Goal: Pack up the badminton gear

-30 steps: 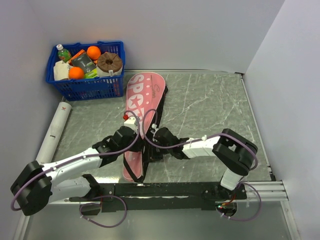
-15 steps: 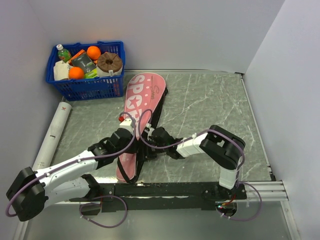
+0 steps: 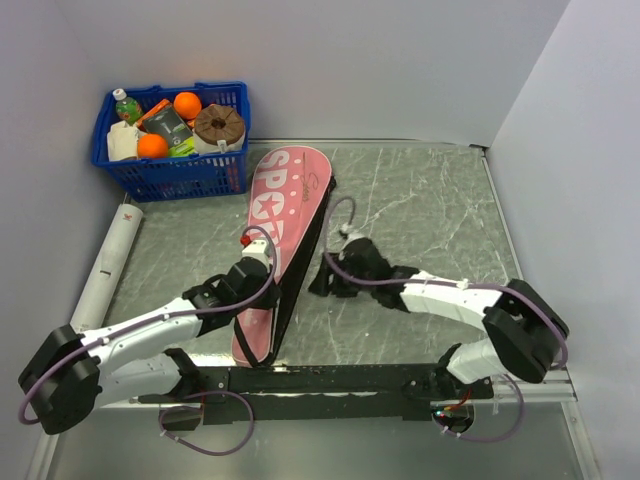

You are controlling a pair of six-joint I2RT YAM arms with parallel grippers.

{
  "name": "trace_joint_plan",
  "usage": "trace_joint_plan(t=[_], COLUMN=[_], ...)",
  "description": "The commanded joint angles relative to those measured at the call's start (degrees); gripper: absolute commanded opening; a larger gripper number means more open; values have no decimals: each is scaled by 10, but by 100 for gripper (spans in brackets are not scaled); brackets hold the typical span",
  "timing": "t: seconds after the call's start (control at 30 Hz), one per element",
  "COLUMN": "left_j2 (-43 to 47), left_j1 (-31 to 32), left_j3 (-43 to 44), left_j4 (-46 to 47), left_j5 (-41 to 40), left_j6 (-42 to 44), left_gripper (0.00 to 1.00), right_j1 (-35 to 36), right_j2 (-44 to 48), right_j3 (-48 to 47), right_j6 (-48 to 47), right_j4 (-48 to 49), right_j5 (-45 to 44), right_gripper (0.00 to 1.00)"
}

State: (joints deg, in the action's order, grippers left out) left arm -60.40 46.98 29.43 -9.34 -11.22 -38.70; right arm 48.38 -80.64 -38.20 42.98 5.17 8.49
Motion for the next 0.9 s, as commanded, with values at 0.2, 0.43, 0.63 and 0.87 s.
trace_joint_plan(t=[0.2,0.43,0.63,0.87], left_j2=[-45,-80,-109,-130], left_j1=[2,6,29,58], left_j3=[9,-10,-16,-24], left_j4=[44,85,110,135], left_j5=[29,52,67,72], left_j6=[4,6,12,6], left_gripper=[1,1,1,1], right_j1=[-198,-243,-278,-317], right_j2=[-50,-187,-282,-370], right_j3=[-104,-238,-335,-427], right_j6=[-26,-24,-11,10], right_j4=[-62,-31,-33,-27], right_j5=[-31,-17,-4,42], right_gripper=[68,70,70,72])
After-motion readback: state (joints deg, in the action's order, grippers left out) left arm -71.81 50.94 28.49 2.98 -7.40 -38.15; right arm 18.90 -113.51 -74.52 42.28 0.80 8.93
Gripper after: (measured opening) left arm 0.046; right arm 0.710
